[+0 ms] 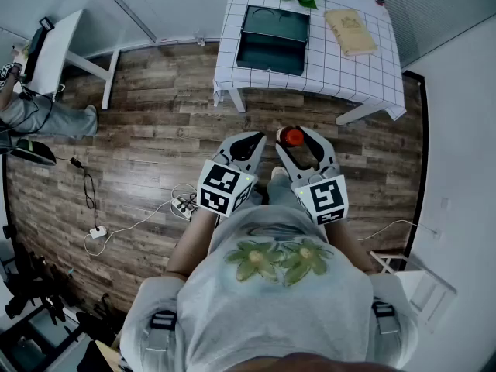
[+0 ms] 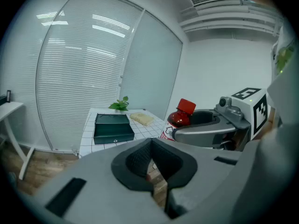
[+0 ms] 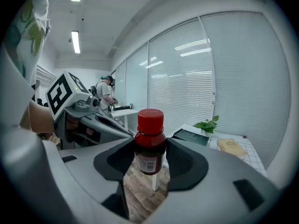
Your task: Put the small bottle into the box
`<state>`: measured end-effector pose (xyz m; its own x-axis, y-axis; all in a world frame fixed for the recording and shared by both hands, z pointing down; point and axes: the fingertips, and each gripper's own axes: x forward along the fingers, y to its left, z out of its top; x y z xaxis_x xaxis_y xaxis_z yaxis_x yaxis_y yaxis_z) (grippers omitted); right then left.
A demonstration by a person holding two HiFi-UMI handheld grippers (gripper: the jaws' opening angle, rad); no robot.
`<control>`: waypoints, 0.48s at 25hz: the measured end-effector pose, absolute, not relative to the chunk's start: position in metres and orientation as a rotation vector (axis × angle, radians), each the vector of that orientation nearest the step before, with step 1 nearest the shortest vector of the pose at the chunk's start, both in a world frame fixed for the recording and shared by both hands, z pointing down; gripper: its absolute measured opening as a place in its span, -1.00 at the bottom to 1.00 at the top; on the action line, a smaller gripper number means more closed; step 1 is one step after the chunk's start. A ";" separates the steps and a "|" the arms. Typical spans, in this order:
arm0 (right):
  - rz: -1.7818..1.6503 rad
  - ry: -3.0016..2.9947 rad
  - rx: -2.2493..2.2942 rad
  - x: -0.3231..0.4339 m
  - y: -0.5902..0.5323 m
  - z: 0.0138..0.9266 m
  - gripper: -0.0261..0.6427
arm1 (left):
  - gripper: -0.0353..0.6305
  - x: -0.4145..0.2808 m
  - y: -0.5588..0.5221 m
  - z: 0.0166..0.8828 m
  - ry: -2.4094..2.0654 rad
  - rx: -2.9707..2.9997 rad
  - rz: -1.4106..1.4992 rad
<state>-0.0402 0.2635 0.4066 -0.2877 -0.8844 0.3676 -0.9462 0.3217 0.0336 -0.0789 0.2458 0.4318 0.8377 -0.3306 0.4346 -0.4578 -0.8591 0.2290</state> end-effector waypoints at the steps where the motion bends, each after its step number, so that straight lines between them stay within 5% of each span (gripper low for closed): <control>1: 0.273 -2.277 1.640 -0.038 0.263 0.406 -0.30 | -0.88 -0.076 0.246 0.431 -0.598 2.692 0.551; 12: 0.234 -2.310 1.593 0.001 0.260 0.403 -0.29 | -0.88 -0.036 0.241 0.428 -0.666 2.678 0.539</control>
